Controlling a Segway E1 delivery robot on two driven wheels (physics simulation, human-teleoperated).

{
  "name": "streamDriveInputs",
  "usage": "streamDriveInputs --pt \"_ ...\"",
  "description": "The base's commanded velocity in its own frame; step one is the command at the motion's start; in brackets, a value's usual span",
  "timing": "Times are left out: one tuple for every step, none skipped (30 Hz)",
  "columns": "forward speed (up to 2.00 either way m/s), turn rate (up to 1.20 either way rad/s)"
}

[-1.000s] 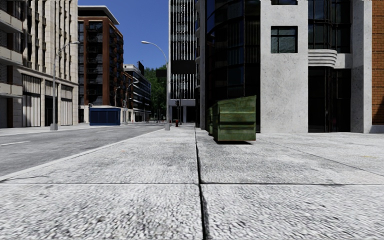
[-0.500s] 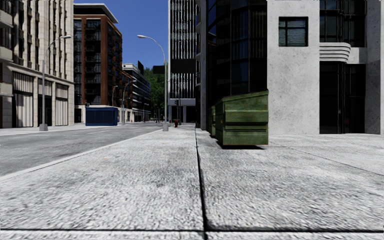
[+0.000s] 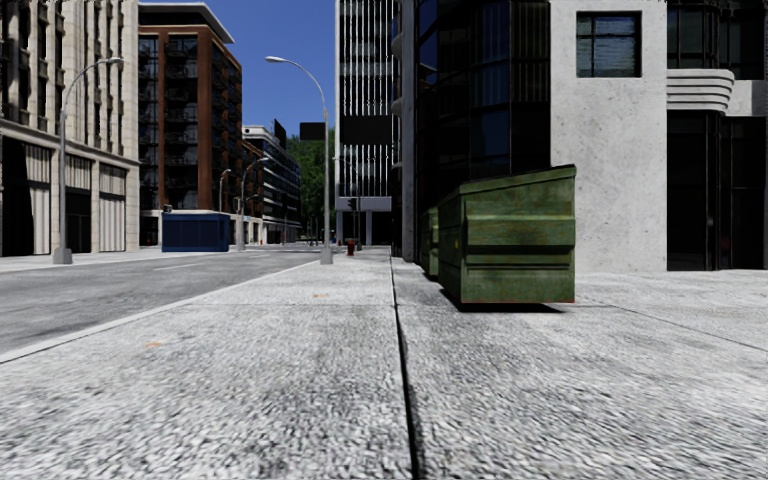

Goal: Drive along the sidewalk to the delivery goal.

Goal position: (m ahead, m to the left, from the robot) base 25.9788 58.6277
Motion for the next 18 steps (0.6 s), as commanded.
streamDriveInputs --pt "2.0 0.0" --pt "2.0 0.0" --pt "2.0 0.0" --pt "2.0 0.0" --pt "2.0 0.0" --pt "2.0 0.0" --pt "2.0 0.0" --pt "2.0 0.0" --pt "2.0 0.0" --pt "2.0 0.0" --pt "2.0 0.0" --pt "2.0 0.0" --pt "2.0 0.0" --pt "2.0 0.0" --pt "2.0 0.0" --pt "2.0 0.0" --pt "2.0 0.0" --pt "2.0 0.0"
